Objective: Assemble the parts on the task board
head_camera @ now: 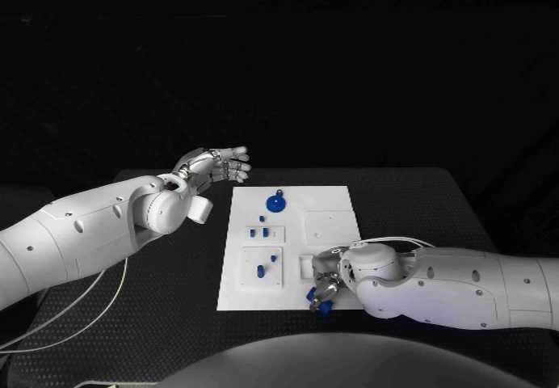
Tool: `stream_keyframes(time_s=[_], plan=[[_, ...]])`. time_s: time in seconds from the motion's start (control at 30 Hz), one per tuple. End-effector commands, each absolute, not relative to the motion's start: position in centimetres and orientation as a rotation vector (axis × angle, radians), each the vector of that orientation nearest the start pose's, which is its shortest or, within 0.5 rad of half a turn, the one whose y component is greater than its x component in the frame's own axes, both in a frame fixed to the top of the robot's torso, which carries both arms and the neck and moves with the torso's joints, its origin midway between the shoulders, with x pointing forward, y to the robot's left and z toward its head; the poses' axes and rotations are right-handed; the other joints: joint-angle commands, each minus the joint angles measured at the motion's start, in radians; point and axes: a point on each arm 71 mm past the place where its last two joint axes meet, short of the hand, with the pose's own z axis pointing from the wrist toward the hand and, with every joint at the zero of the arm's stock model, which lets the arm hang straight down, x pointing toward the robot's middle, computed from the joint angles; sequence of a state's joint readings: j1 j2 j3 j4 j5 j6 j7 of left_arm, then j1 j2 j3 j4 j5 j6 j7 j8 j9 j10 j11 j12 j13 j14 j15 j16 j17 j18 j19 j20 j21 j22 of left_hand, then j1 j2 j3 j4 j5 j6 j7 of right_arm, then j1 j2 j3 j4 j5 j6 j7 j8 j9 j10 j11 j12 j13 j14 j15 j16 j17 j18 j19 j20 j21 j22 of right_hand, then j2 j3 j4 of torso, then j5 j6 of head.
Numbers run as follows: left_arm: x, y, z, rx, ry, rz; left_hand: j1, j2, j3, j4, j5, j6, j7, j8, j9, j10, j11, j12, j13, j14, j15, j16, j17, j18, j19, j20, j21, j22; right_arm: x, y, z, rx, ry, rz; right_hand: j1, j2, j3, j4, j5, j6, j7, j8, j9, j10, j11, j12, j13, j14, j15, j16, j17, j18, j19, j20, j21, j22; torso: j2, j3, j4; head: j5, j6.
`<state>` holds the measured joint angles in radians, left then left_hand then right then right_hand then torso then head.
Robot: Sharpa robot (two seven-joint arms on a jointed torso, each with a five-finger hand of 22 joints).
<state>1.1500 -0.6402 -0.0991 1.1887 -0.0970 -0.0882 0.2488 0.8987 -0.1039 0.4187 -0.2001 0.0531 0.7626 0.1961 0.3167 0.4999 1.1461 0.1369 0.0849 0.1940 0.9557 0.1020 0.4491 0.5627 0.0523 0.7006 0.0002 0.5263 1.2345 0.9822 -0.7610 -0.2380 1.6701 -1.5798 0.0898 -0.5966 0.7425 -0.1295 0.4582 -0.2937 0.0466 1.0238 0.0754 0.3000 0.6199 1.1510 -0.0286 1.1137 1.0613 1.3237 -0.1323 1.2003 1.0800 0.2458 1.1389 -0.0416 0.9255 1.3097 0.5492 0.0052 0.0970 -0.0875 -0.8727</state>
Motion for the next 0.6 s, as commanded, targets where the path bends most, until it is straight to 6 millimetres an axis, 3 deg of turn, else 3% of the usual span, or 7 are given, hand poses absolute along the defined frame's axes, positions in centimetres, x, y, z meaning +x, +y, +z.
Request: stream_keyframes(time_s=[0.03,0.3,0.47,0.5,0.6], plan=[[52.03,18.92,-25.21,-1.079,1.749,-1.472,-0.001,0.009,-0.001,-0.006,-0.003,-0.005,0.0,0.005,-0.001,-0.007,-0.001,-0.004,-0.001,-0.004,0.005,-0.006,0.001,0.012,0.0,0.007,-0.004,0.001,35.18,-15.62,-35.41,-0.54,2.321,0.133,0.014,-0.002,-0.009,0.001,0.002,0.001,0.008,-0.015,-0.003,0.003,0.001,-0.005,0.002,-0.007,0.002,0.003,-0.002,0.016,-0.005,0.001,-0.002,0.004,0.0,0.0003,-0.0002,-0.001,0.0],[52.02,19.01,-25.25,-1.077,1.753,-1.465,-0.001,0.009,-0.001,-0.005,-0.003,-0.005,0.0,0.005,-0.001,-0.007,-0.001,-0.004,-0.001,-0.004,0.005,-0.007,0.002,0.012,0.0,0.007,-0.004,0.001,35.43,-15.92,-35.3,-0.588,2.273,0.099,0.046,-0.005,-0.022,0.001,0.002,0.003,0.009,-0.018,-0.003,0.003,0.002,-0.007,0.002,-0.007,0.003,0.002,-0.005,0.016,-0.006,0.003,-0.005,0.001,0.0,-0.0003,-0.0003,-0.002,0.0],[52.01,19.15,-25.28,-1.075,1.756,-1.458,-0.002,0.01,-0.001,-0.005,-0.003,-0.005,0.0,0.005,-0.002,-0.007,-0.001,-0.004,-0.001,-0.004,0.005,-0.007,0.002,0.012,0.0,0.007,-0.005,0.001,35.56,-16.31,-35.19,-0.6,2.247,0.085,0.099,0.004,-0.009,0.0,0.002,0.005,0.009,-0.02,-0.004,0.004,0.002,-0.008,0.003,-0.008,0.003,0.002,-0.007,0.016,-0.007,0.004,-0.006,0.0,0.0,0.0,0.0003,-0.002,0.0],[52.0,19.17,-25.29,-1.075,1.757,-1.458,-0.002,0.01,-0.001,-0.004,-0.003,-0.005,0.0,0.005,-0.002,-0.007,-0.001,-0.004,-0.001,-0.004,0.005,-0.007,0.003,0.012,0.0,0.007,-0.005,0.001,35.51,-16.31,-35.11,-0.598,2.242,0.092,0.112,0.013,0.0,0.001,0.002,0.007,0.009,-0.02,-0.004,0.005,0.002,-0.009,0.003,-0.007,0.004,0.002,-0.007,0.016,-0.006,0.004,-0.007,0.0,0.0,-0.0001,-0.0001,-0.001,0.0],[51.99,19.15,-25.3,-1.075,1.758,-1.459,-0.003,0.011,-0.001,-0.004,-0.003,-0.006,0.0,0.005,-0.002,-0.007,-0.001,-0.004,-0.001,-0.004,0.005,-0.008,0.003,0.011,0.0,0.007,-0.005,0.002,35.34,-16.5,-34.94,-0.569,2.245,0.113,0.144,-0.015,0.109,0.023,0.004,0.017,0.01,-0.023,-0.007,0.014,0.003,-0.013,-0.001,-0.004,0.007,0.001,-0.013,0.016,0.002,0.014,-0.01,-0.006,0.0,-0.0002,0.0003,-0.002,0.0]])
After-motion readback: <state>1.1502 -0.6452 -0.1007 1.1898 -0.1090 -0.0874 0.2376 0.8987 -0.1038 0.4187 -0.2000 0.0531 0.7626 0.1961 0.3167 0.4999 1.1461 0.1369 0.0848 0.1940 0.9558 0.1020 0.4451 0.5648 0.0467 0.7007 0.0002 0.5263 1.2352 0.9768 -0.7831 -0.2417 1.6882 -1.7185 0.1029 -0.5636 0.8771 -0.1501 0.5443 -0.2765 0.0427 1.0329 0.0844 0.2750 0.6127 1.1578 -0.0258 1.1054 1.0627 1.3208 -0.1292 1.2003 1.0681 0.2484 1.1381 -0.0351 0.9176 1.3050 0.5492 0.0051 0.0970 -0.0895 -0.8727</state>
